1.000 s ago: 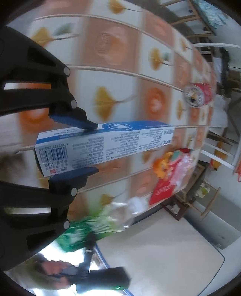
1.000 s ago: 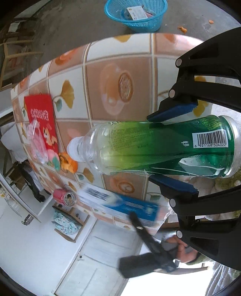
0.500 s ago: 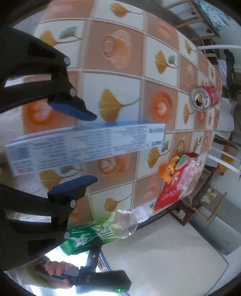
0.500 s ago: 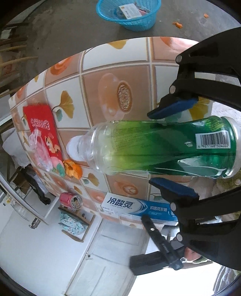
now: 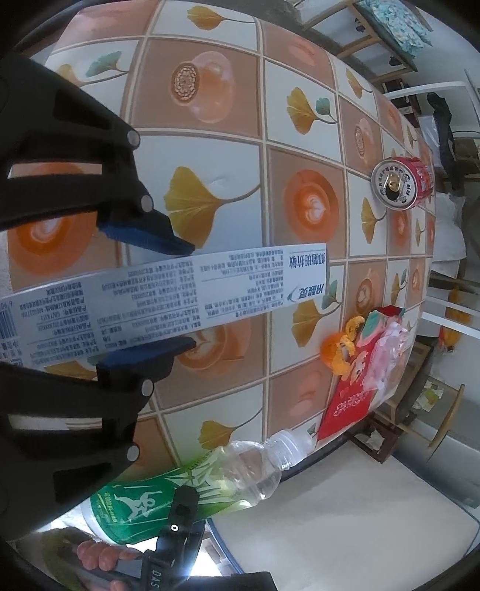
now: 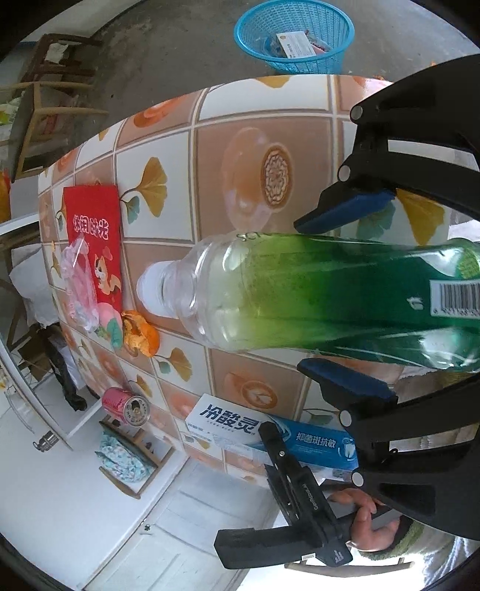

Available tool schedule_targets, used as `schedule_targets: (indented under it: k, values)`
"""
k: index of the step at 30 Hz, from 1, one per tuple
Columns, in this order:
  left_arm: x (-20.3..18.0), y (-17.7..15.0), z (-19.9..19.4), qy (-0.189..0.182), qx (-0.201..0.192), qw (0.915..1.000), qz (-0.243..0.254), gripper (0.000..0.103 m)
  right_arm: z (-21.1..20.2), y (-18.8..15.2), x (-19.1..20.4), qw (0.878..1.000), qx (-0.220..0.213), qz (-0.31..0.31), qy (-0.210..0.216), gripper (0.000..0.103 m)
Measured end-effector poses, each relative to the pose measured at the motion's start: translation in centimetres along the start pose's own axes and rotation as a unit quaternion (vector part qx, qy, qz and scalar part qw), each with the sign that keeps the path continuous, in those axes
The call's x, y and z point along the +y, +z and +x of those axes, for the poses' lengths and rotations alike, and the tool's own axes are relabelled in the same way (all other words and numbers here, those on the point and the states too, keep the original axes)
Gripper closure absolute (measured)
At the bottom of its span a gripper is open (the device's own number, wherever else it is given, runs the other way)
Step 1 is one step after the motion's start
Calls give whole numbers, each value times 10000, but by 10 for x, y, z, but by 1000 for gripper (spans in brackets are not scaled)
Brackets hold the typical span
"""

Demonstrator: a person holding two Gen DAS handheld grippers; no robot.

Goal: Collect trash
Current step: 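Lift the blue-white box and green bottle off the table with both grippers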

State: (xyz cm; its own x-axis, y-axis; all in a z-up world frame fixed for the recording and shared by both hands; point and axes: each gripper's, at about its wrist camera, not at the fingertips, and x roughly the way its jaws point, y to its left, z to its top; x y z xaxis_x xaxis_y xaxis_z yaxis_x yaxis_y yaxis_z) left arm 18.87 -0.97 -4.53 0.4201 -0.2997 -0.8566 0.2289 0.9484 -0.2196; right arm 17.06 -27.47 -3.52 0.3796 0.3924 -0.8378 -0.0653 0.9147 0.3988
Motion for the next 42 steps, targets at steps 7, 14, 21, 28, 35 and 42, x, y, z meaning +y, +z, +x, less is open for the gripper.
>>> schedule_targets:
  k: [7, 14, 21, 28, 35, 42]
  values:
    - [3, -3, -3, -25, -92, 9999, -69, 68, 7, 2, -1, 9999, 53, 99, 81, 35]
    - [1, -5, -5, -44, -140, 9999, -33, 70, 9, 2, 1, 9998, 26, 89, 156, 44]
    - [-3, -10, -14, 25, -289, 9996, 50, 71, 7, 1, -1, 9998, -24, 123, 159, 44]
    - [-6, -10, -22, 101, -438, 9989, 142, 71, 3, 0, -1, 9997, -77, 147, 200, 45]
    - [-7, -9, -32, 163, -583, 9980, 167, 71, -1, 1, 0, 9995, -138, 140, 252, 45]
    - [-8, -9, -37, 166, -659, 9976, 165, 71, -3, 1, 0, 9993, -149, 167, 299, 45]
